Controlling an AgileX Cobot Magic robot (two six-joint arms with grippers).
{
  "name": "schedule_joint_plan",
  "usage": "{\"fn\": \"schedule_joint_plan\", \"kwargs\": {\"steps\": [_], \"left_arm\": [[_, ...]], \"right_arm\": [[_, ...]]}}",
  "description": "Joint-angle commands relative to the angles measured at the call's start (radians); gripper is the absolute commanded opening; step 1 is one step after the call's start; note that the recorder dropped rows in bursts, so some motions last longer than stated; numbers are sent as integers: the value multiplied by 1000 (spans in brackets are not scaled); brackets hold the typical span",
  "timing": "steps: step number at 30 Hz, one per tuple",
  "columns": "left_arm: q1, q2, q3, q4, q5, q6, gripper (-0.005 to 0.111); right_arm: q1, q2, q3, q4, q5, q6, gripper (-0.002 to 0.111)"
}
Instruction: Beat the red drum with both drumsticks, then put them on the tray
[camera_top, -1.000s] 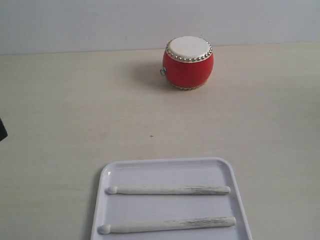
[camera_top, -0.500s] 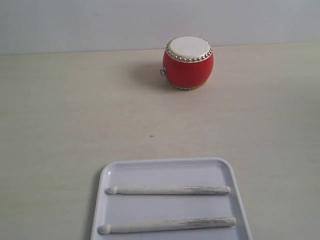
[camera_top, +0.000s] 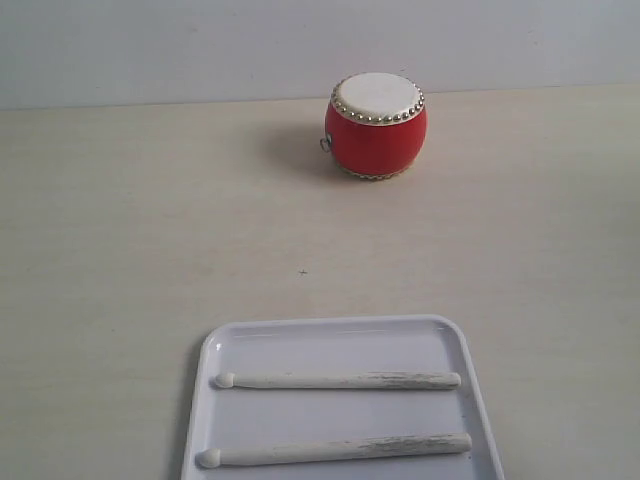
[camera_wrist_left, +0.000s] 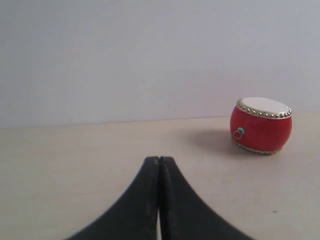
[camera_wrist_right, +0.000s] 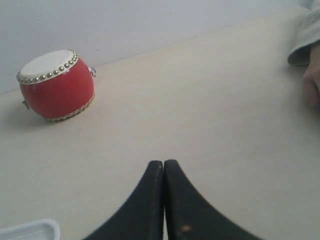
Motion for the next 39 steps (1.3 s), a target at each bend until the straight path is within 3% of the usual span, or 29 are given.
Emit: {"fn": "schedule_joint_plan", "kwargs": {"steps": [1, 6, 8, 11, 15, 17, 24, 28, 39], "left_arm": [[4, -6, 3, -33, -48, 4, 0], [4, -6, 3, -92, -81, -1, 0], [4, -6, 3, -21, -81, -55, 0], [4, -6, -12, 392, -72, -410, 0], [4, -6, -23, 1046, -138, -1125, 0], [4, -6, -23, 1230, -173, -1273, 0], [4, -6, 3, 1411, -271, -1329, 0], [4, -6, 3, 1523, -249, -1415, 0], [4, -6, 3, 1531, -243, -1422, 0]], "right_arm": [[-8, -3, 5, -30, -19, 31, 0], [-8, -3, 5, -30, -17, 31, 0], [-8, -3, 5, -30, -17, 31, 0], [-8, -3, 5, -30, -17, 31, 0], [-8, -3, 5, -30, -17, 31, 0], [-8, -3, 5, -30, -17, 31, 0], [-6, -3, 5, -30, -17, 31, 0], [-6, -3, 5, -30, -17, 31, 0], [-6, -3, 5, -30, -17, 31, 0]]}}
